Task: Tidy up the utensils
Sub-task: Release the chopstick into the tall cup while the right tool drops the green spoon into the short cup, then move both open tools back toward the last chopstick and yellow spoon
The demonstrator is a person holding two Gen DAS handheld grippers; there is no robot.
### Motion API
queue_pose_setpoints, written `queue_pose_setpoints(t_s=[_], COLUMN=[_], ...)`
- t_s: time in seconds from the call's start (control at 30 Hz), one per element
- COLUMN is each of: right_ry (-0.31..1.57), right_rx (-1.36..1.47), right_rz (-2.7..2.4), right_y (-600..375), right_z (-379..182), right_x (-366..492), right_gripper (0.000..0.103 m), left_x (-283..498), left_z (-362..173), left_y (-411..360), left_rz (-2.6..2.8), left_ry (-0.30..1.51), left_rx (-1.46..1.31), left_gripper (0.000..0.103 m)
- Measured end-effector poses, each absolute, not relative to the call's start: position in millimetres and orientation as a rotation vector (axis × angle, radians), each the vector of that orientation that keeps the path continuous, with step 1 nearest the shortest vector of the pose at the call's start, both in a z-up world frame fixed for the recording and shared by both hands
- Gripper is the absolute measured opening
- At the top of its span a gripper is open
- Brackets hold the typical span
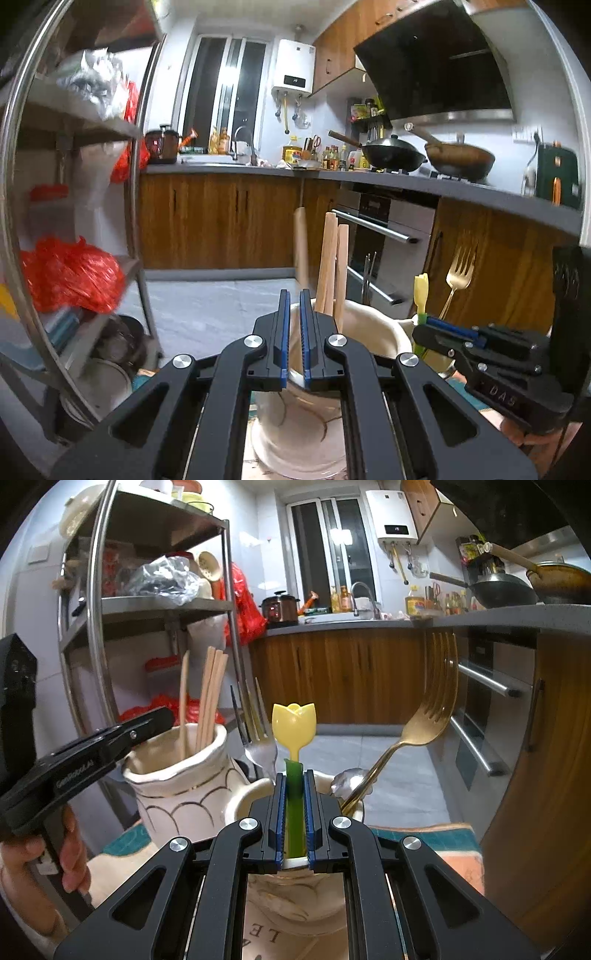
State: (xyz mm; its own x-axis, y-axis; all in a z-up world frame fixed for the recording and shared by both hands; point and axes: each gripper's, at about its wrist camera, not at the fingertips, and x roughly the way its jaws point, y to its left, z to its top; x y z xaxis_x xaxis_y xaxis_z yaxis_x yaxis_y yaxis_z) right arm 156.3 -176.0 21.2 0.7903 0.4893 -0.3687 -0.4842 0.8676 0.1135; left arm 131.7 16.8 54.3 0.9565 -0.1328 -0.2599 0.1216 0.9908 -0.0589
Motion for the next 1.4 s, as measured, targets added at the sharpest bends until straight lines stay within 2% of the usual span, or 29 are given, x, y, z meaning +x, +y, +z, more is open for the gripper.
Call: queue_pose_setpoints(t_s=[0.17, 0.23, 0.27, 0.33, 0.37, 0.47, 0.5, 0.53, 0.57, 0.63, 0.7, 0.83, 0.87, 1.4], right_ry=[0.396, 0.377, 0.361, 0.338, 0.326, 0.308, 0.302, 0.297, 0.288, 0.277, 0.269, 0.246, 0.245, 0.522], right_rx=[0.013, 0.023, 0.035, 0.052, 0.061, 0.069, 0.069, 0.069, 0.071, 0.078, 0.078, 0.064, 0.061, 0.047], right_rz=[0.518, 0.524, 0.531, 0.536, 0.534, 0.527, 0.52, 0.516, 0.513, 0.511, 0.494, 0.423, 0.406, 0.331], right_y=[-176.0, -178.1, -180.6, -185.0, -186.8, -190.2, -191.3, -192.0, -193.6, -195.7, -197.6, -202.6, -203.9, -226.8], right_z=[21.3, 22.9, 24.5, 27.9, 29.7, 34.1, 35.3, 36.6, 37.9, 40.6, 41.8, 43.3, 43.2, -1.9], right_x=[156.2, 153.6, 151.1, 147.9, 145.4, 140.1, 138.5, 136.6, 133.3, 128.6, 123.8, 113.1, 111.3, 82.5], right_gripper=[0.011, 0.024, 0.025, 0.027, 0.029, 0.042, 0.051, 0.063, 0.068, 0.087, 0.095, 0.098, 0.098, 0.098], left_x=[129.0, 125.2, 122.9, 116.0, 112.8, 106.7, 106.2, 104.2, 102.7, 98.0, 93.7, 82.1, 79.5, 42.2], left_z=[55.9, 56.9, 57.2, 58.5, 59.4, 60.7, 60.4, 60.0, 59.7, 58.4, 57.5, 54.8, 54.6, 20.3], left_y=[20.6, 23.3, 24.9, 27.4, 27.9, 30.1, 30.3, 30.9, 31.7, 32.1, 31.9, 36.2, 37.2, 50.2], left_rz=[-0.128, -0.131, -0.13, -0.12, -0.113, -0.105, -0.104, -0.103, -0.099, -0.083, -0.068, -0.041, -0.034, -0.068], left_ry=[0.259, 0.255, 0.252, 0.234, 0.227, 0.232, 0.235, 0.237, 0.238, 0.238, 0.237, 0.222, 0.217, 0.366], left_rx=[-0.055, -0.066, -0.069, -0.072, -0.068, -0.065, -0.067, -0.068, -0.068, -0.056, -0.047, -0.054, -0.056, -0.091], left_gripper=[0.006, 0.008, 0.013, 0.037, 0.039, 0.042, 0.044, 0.049, 0.052, 0.063, 0.073, 0.096, 0.098, 0.098])
